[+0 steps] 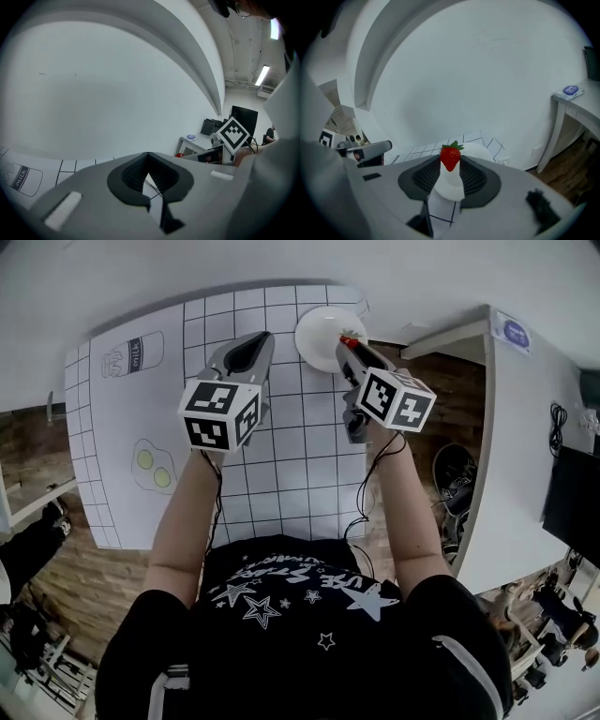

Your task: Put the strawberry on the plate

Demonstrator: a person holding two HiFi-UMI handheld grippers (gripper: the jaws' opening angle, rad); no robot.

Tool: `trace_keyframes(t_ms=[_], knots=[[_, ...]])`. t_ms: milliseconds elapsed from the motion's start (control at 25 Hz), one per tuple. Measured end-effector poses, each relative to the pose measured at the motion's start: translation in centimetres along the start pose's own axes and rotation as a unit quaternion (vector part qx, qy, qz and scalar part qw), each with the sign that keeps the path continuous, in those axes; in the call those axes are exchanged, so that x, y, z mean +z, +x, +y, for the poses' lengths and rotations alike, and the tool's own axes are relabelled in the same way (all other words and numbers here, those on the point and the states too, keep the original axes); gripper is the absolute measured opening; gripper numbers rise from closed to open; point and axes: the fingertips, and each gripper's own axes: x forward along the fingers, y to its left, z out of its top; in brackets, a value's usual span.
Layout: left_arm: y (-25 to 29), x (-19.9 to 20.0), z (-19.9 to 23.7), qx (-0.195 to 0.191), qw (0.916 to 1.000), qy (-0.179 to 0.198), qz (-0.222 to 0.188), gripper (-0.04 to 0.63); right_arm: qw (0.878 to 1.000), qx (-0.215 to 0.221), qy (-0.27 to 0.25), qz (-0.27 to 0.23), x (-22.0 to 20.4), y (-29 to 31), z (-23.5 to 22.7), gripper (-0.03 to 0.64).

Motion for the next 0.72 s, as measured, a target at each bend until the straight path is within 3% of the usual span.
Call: trace_keyframes(t_ms=[720], knots=[[3.3,-3.1,1.0,-0.011,0.9991,-0.025,0.032,0.006,0.995,-0.024,-0.055,0.083,-2.9,4.5,-1.0,0.132]])
